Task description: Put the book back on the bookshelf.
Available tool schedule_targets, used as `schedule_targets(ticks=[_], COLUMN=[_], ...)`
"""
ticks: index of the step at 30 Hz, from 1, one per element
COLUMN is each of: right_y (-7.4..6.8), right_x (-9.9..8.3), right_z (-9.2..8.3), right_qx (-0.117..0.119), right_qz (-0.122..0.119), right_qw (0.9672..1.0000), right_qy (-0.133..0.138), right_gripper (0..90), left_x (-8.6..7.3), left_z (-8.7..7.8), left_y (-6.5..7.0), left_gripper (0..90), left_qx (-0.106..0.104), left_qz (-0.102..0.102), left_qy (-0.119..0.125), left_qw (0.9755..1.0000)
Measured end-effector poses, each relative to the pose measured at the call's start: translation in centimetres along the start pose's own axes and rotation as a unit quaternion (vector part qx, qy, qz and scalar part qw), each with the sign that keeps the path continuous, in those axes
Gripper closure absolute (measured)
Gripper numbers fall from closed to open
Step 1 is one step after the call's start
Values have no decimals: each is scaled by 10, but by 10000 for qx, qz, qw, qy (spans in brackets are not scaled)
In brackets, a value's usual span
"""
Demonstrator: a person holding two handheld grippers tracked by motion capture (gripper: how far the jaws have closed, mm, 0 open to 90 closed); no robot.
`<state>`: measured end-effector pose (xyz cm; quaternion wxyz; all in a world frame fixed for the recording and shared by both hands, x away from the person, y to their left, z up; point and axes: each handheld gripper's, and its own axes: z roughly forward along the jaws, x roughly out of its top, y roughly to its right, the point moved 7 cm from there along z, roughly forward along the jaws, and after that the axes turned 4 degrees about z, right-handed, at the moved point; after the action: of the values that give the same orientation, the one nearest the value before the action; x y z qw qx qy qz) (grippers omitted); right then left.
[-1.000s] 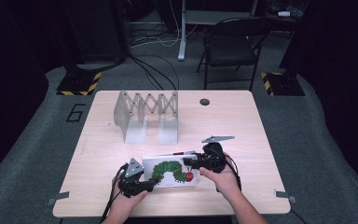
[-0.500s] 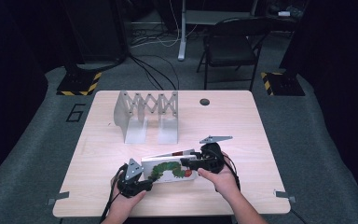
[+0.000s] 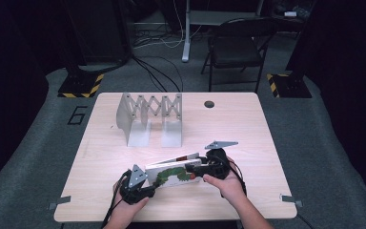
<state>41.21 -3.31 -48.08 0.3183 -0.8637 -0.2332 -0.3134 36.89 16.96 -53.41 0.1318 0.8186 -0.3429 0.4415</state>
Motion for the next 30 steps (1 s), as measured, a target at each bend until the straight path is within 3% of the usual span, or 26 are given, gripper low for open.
schedule_targets(ticks=[2,5,8,10,16,22,25,30], right_y=[4,9,16,18,23,25,27,30], right_x=[-3,-7,-12,-14,-17,-21,-23,-24], right_z=[1,2,4,5,8,12,15,20], right_qx=[-54,-89,-118,-141,-155,-216,-268,-373], right_qz=[-2,72,107,155,267,227,236,241], right_qw=[10000,9999,9996,9994,9988,9984,9979,9975], right_qy=[-39,-126,-225,-275,-367,-461,-535,-558], right_gripper=[373,380,395,402,442,458,477,504], left_x=[-1,-2,-2,-2,-1,-1,-2,-2], left_z=[-1,-2,-1,-2,-2,-3,-3,-4], left_y=[0,2,2,3,1,0,1,0], left_gripper=[495,479,459,460,475,498,517,541], left_qx=[-48,-216,-205,-313,-303,-290,-311,-285], left_qz=[123,74,43,-16,-33,-18,-103,-29], left_qy=[-41,-39,4,-21,44,68,74,48], left_qw=[9999,9997,9998,9995,9995,9996,9994,9996])
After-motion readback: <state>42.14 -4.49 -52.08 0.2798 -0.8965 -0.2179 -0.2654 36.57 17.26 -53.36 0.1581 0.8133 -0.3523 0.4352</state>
